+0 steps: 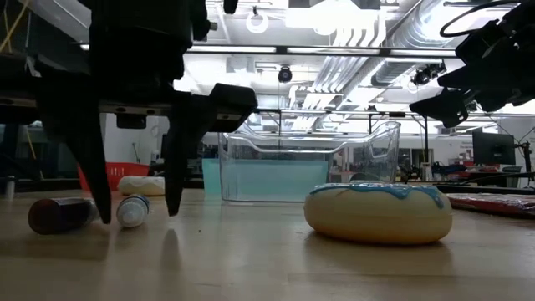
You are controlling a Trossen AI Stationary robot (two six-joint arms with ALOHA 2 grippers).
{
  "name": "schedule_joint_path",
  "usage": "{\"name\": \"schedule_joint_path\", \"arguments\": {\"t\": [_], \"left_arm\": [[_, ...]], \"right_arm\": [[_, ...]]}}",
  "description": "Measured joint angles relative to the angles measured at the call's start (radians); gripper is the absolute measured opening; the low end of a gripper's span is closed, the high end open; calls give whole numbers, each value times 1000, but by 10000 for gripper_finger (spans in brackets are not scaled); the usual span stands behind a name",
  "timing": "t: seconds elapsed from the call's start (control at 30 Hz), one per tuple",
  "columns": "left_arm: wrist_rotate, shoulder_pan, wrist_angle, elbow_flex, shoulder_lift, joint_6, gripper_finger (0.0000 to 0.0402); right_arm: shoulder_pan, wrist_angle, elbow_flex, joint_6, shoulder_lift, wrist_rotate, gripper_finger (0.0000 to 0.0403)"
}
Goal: Pick & Place Food Item
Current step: Put the blue food coloring bottle into the red bin
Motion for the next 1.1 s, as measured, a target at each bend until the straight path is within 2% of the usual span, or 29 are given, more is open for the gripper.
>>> {"name": "schedule_joint_path", "arguments": {"t": [0.3, 0.67, 1.1], "left_arm": [[0, 0, -4, 0, 0, -8, 171], [1, 0, -5, 0, 0, -22, 137], [2, 0, -46, 0, 0, -78, 136]], "right_arm": [[0, 0, 0, 0, 0, 0, 350], [0, 0, 0, 0, 0, -1, 350], [0, 0, 0, 0, 0, -2, 350]]}}
